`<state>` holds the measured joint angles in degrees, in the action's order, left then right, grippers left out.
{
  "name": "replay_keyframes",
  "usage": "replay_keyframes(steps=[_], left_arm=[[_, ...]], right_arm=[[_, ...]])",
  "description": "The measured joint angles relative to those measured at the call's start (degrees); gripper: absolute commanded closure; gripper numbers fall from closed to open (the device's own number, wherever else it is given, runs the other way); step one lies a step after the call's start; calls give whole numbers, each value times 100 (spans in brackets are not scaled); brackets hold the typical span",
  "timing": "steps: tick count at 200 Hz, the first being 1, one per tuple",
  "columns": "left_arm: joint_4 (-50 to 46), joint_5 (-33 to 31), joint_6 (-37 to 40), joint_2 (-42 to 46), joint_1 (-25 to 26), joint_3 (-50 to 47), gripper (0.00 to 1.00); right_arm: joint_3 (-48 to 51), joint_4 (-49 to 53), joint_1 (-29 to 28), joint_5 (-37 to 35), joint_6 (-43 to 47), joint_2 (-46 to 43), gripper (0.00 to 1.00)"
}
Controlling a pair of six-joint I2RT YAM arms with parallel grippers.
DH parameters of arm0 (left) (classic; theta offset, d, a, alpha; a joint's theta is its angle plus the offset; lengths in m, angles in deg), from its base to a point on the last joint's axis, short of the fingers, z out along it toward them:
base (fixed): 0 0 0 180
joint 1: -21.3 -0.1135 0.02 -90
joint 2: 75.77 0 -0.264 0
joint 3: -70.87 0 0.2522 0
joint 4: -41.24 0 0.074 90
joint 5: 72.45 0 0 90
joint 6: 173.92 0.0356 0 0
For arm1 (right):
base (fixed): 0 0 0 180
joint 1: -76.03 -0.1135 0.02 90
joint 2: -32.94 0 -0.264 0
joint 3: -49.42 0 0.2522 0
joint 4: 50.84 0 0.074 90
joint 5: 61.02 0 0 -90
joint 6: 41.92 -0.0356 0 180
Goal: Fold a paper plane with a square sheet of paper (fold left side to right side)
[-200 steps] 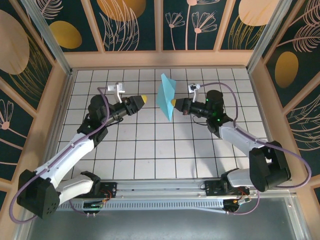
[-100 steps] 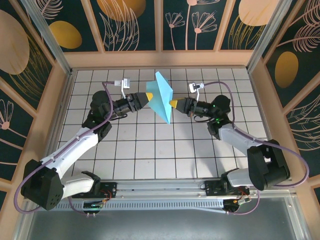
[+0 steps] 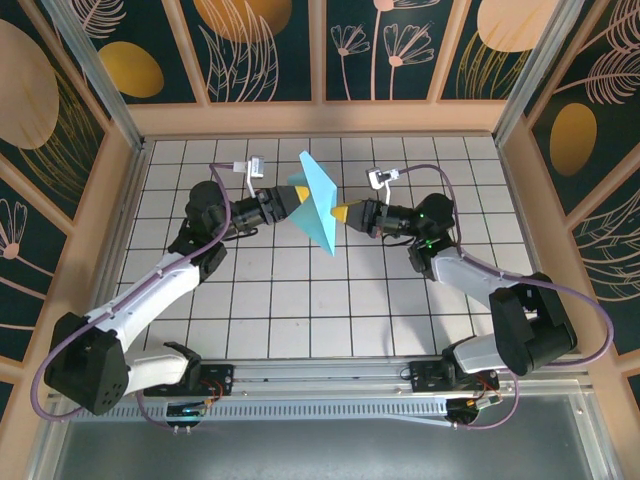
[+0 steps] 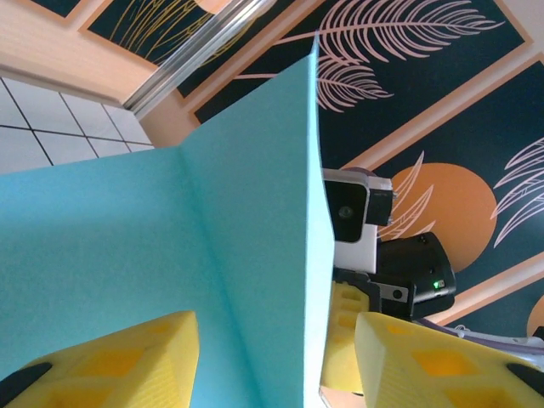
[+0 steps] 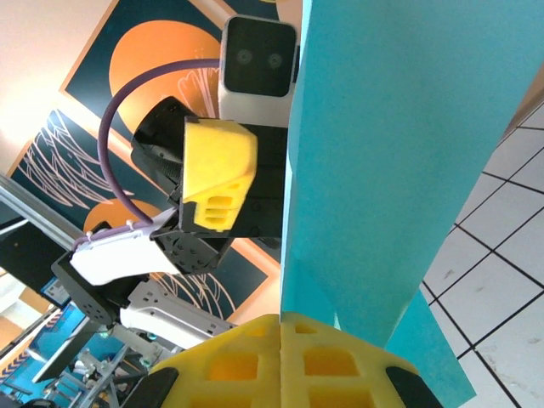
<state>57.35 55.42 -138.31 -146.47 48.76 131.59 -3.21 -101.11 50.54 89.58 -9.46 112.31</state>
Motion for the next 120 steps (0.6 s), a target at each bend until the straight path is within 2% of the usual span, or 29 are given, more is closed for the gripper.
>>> replay_keyframes(steps=[29, 60, 120], left_arm=[[2, -24, -17, -85, 61, 0, 50], [17, -44, -42, -127, 107, 0, 56], [42, -85, -85, -127, 107, 0, 76]], right_arm=[[-127, 9, -94, 26, 17, 48, 100], [-192, 35, -151, 57, 15, 116, 100], [-197, 205, -151, 52, 90, 140, 100]])
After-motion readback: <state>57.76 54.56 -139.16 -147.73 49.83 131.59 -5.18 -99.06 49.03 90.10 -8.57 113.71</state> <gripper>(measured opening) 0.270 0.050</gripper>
